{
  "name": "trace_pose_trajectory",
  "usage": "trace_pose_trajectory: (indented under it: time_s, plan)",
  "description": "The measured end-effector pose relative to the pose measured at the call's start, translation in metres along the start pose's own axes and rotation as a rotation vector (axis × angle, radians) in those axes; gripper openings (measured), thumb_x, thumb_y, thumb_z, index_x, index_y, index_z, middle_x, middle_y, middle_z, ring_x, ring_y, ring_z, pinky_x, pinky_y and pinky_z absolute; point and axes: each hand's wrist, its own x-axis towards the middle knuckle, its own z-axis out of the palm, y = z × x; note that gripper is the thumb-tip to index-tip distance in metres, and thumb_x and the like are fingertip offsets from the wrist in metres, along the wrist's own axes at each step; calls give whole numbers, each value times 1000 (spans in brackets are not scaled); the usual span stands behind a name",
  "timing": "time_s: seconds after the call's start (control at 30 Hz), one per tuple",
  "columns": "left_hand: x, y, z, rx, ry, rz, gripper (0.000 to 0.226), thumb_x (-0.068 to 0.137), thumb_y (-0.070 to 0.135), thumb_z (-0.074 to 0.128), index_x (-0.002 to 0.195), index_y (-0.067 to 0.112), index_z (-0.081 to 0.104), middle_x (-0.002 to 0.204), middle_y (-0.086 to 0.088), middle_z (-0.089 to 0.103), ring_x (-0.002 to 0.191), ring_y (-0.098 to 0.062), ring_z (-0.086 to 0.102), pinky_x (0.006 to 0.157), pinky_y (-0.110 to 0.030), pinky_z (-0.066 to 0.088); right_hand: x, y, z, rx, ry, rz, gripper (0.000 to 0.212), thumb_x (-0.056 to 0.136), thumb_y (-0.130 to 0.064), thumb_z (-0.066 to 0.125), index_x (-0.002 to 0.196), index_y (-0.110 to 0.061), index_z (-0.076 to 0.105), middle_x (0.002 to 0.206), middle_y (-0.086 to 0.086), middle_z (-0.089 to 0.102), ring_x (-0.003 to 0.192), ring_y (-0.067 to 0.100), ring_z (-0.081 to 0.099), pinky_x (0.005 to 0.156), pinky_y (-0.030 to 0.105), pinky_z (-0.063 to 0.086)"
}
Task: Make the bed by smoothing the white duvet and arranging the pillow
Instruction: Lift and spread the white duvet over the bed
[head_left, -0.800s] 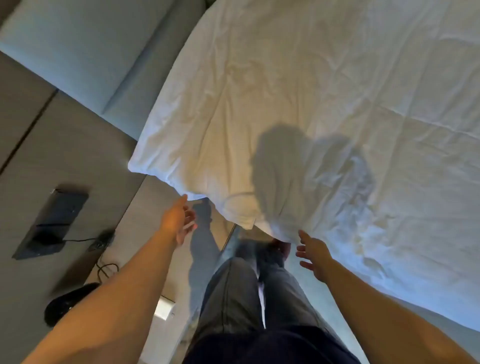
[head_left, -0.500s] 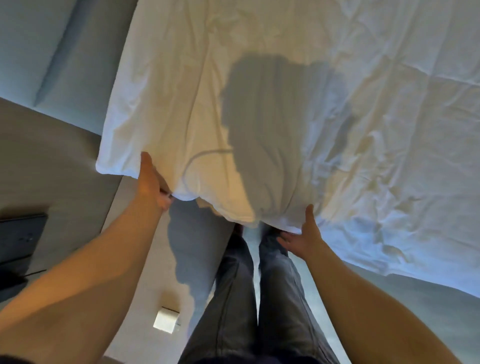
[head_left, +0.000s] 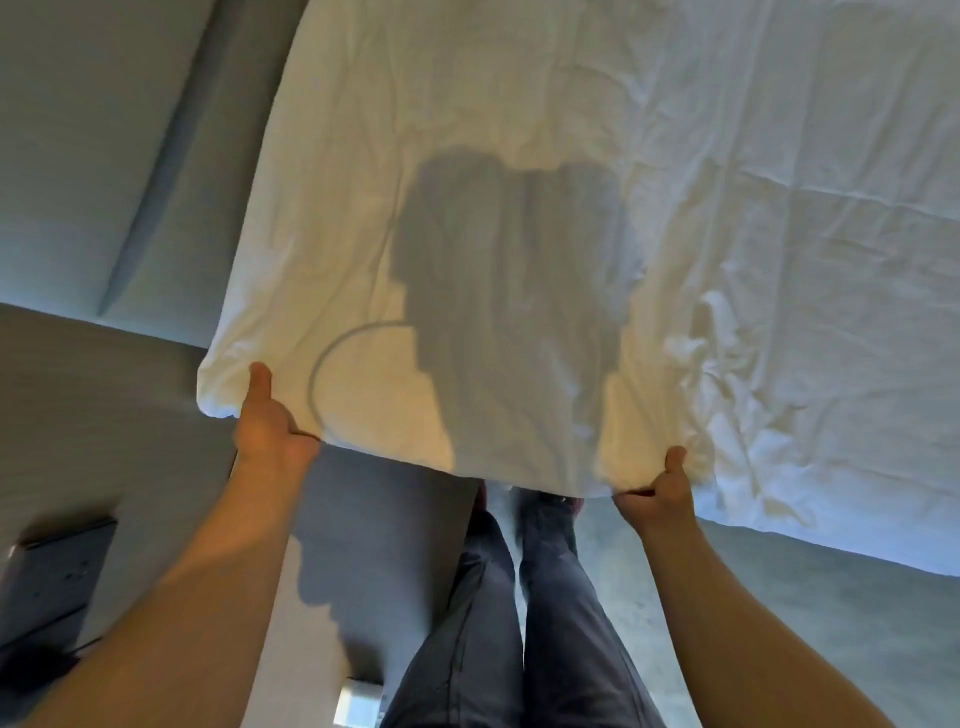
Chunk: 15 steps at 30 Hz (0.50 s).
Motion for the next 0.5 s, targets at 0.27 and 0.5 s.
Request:
trace_pose_trajectory:
  time_s: [0.27, 0.5]
  plan:
    - [-77, 39, 7, 21, 102, 173, 50, 91, 46, 75, 134, 25, 62, 115, 4, 73, 98, -17, 71, 89, -43, 60, -77, -42, -27, -187, 37, -184, 36, 104, -35, 62, 128, -8, 63, 65, -2, 73, 60, 15, 72, 63, 31, 65]
    - [-141, 30, -29, 19, 192, 330, 52, 95, 39, 71, 142, 21, 57, 122, 3, 69, 102, -18, 69, 94, -46, 56, -99, -36, -79, -347, 99, -333, 105, 91, -79, 49, 133, 17, 52, 102, 20, 59, 91, 38, 57, 66, 30, 54]
